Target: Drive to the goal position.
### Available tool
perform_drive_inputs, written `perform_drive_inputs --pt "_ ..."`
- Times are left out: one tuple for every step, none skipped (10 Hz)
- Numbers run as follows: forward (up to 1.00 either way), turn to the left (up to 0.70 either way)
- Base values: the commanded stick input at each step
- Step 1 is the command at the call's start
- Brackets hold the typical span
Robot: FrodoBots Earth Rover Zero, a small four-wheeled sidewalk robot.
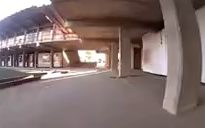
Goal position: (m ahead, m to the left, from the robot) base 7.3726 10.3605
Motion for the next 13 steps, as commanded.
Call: perform_drive_inputs --pt "0.70 0.00" --pt "0.70 0.00" --pt "0.70 0.00" --pt "0.70 0.00" --pt "0.70 0.00" --pt "0.70 0.00" --pt "0.70 0.00" --pt "0.70 0.00" --pt "0.70 0.00" --pt "0.70 0.00" --pt "0.70 0.00" --pt "0.70 0.00" --pt "0.70 0.00"
